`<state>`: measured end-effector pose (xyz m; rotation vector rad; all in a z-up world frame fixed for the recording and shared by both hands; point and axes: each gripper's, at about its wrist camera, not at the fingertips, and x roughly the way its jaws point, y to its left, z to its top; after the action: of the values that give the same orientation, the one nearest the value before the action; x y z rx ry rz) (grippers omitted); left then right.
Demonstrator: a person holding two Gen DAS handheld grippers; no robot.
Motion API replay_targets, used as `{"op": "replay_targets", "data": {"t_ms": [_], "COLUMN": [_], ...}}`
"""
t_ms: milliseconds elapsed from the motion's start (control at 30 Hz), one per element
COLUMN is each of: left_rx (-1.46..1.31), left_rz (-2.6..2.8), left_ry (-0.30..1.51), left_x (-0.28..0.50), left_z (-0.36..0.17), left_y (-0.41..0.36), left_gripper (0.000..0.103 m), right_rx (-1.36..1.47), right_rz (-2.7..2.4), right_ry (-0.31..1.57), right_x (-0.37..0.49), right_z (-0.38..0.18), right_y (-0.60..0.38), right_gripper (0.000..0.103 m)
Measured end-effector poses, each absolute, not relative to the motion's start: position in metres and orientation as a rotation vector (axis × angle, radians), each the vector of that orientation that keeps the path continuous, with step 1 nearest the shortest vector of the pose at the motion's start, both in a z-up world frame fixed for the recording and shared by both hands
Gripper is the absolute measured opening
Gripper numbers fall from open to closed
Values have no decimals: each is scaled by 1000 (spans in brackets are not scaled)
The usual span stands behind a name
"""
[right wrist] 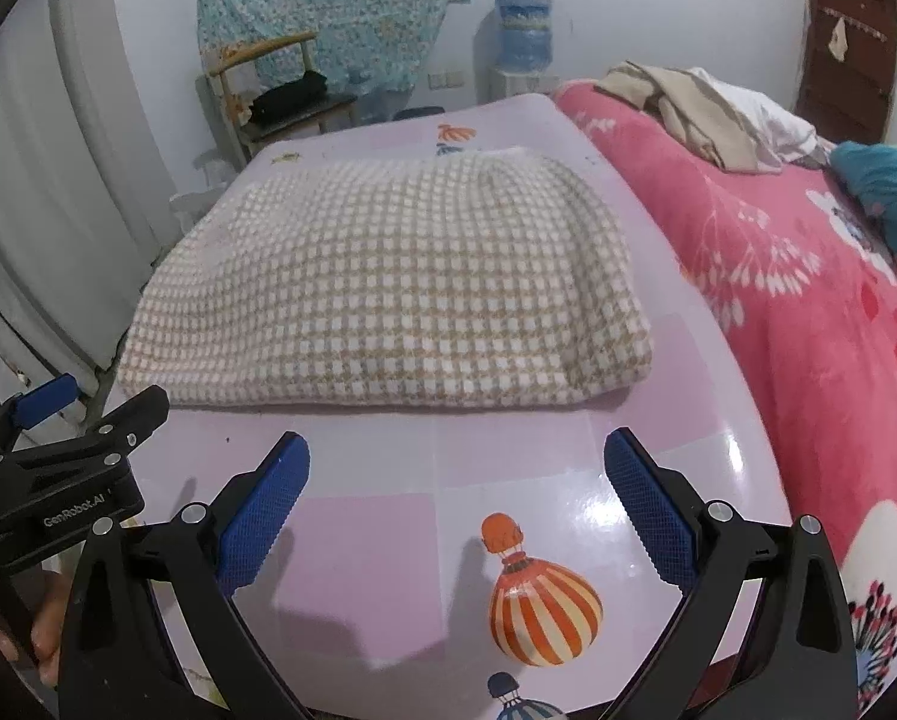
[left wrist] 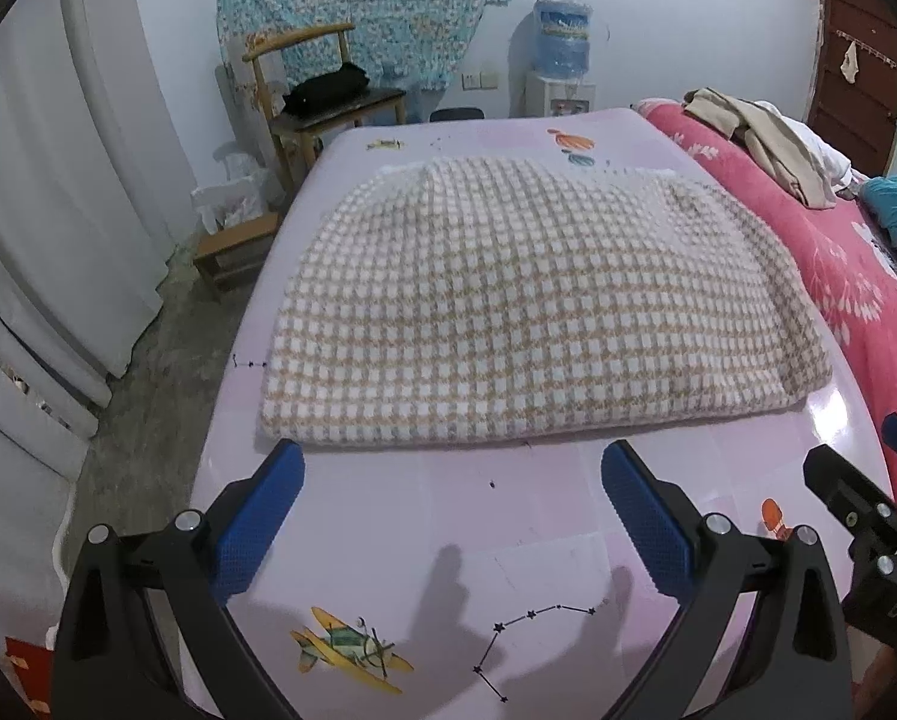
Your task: Fold large clothes
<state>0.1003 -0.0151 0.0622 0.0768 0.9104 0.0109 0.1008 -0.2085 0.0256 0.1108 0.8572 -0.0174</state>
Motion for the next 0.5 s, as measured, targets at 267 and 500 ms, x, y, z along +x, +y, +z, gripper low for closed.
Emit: {"op": "replay_targets", "data": {"t_ms": [267,500], "left_rx": [55,51], "left_rz": [16,13], "left_ry": [946,957], "left_x": [105,108], "left_z": [55,52], "left_y": [-12,-10], "left_gripper": [98,98], "right_rx": [94,87], "right_rz": [-1,2], "right_ry": [895,910], "right_x": [107,111], "right_z": [18,16], "right_y": [-204,-201], "right_gripper": [95,95]}}
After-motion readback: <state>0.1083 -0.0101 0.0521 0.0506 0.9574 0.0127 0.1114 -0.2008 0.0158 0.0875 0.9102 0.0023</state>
